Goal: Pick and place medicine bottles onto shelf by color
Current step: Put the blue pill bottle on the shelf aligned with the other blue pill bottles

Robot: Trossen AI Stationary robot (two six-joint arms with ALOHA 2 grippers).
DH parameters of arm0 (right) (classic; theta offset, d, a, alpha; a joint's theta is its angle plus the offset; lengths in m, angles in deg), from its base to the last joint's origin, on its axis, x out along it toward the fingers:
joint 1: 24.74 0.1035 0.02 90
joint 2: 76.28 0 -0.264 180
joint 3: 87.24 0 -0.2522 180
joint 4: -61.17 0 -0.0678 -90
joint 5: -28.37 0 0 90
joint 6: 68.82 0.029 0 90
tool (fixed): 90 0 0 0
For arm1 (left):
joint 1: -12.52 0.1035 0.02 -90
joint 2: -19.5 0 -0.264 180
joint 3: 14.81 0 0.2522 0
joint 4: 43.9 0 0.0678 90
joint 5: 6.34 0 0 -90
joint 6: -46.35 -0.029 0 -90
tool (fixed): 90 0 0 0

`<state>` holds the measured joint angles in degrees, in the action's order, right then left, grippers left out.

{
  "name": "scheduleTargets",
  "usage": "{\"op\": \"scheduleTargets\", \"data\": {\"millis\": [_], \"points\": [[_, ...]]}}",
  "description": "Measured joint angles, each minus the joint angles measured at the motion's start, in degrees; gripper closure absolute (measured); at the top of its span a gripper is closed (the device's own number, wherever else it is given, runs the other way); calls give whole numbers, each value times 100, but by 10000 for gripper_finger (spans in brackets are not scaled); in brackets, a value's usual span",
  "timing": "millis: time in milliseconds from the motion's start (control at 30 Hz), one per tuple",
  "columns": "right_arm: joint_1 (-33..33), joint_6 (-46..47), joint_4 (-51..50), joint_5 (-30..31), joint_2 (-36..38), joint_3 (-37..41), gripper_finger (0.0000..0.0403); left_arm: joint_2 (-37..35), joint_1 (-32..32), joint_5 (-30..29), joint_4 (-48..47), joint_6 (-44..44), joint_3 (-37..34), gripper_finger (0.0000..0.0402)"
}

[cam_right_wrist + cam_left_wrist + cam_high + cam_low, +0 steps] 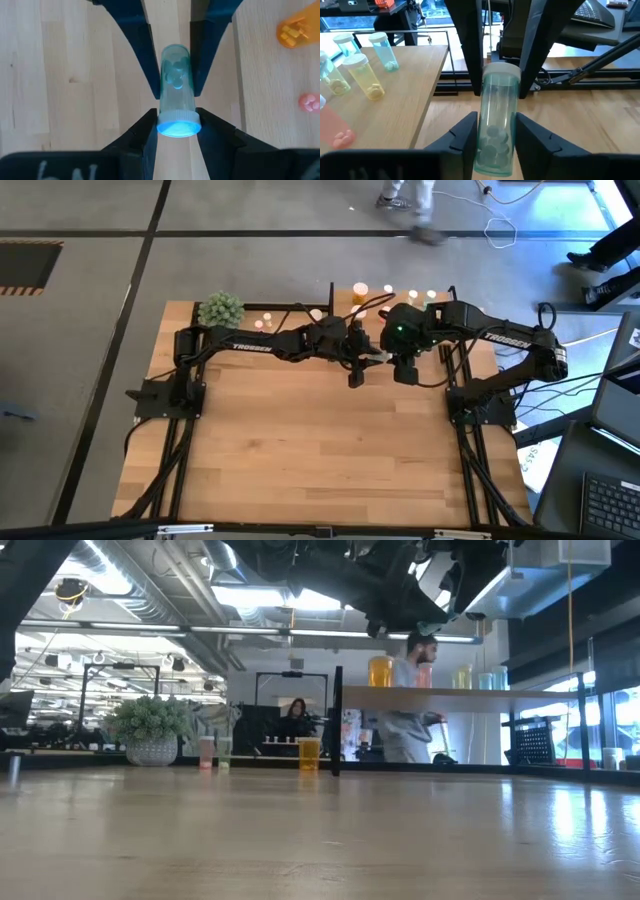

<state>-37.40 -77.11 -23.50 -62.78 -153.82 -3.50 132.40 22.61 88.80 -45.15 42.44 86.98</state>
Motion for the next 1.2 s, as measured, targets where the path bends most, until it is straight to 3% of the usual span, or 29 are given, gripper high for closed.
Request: {"op": "scheduleTargets", "data": {"millis": [200,700,900,1200], "points": [[0,-13,-2,-2,0,0,279,0,-4,18,-3,-11,0,322],[-15,527,78,37,5,-2,267,-2,4,-34,12,-239,2,324],[-17,262,187,11,7,-2,258,-2,0,-36,19,-249,2,324],[-17,172,336,105,5,-2,203,-2,5,-28,19,-264,2,324]]}}
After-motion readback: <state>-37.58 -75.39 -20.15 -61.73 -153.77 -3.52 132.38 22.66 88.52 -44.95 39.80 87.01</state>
